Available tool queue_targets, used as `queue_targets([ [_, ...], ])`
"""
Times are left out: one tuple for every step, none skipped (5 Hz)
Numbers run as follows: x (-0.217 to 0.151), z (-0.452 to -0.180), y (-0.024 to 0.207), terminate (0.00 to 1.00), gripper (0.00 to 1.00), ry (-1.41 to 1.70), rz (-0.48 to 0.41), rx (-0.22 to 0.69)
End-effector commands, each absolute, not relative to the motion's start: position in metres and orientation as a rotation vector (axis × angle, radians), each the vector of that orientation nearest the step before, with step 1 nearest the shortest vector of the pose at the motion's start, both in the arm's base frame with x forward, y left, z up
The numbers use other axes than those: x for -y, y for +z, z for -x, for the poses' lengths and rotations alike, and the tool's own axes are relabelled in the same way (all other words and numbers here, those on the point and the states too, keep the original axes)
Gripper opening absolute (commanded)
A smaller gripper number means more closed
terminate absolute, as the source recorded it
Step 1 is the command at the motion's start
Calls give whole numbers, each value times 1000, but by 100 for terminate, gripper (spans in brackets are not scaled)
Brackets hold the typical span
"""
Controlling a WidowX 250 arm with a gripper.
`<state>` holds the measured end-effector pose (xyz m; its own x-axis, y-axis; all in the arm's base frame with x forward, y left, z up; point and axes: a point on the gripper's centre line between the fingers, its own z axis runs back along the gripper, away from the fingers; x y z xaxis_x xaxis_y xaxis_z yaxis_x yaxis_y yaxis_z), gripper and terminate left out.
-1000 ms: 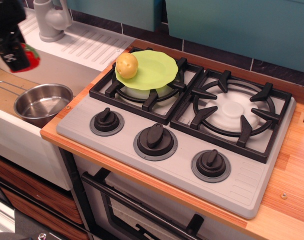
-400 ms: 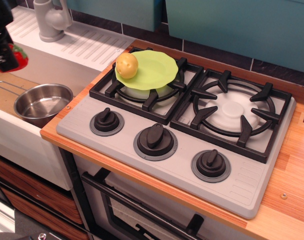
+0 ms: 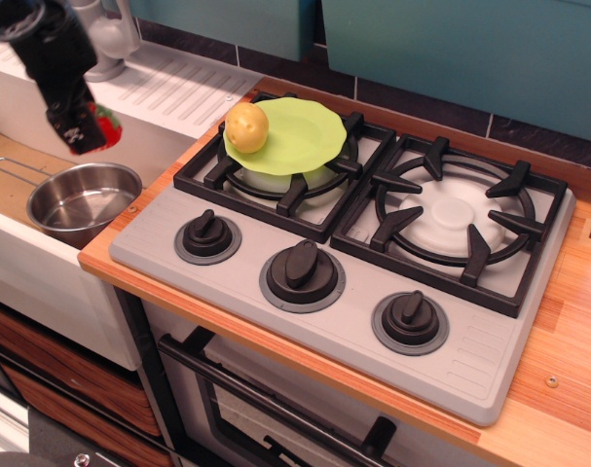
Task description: Put potato on plate and strawberry in pot or pan in sink
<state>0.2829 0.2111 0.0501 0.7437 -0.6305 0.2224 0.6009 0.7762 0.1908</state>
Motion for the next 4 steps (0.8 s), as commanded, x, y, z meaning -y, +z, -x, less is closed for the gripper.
queue_targets([
  [-213,-292,71,0,0,-697,-159,304],
  [-209,-290,73,0,100,-677,-173,299],
  [-205,-285,75,0,100,-671,-166,298],
  [-202,-283,76,0,100,-667,-163,298],
])
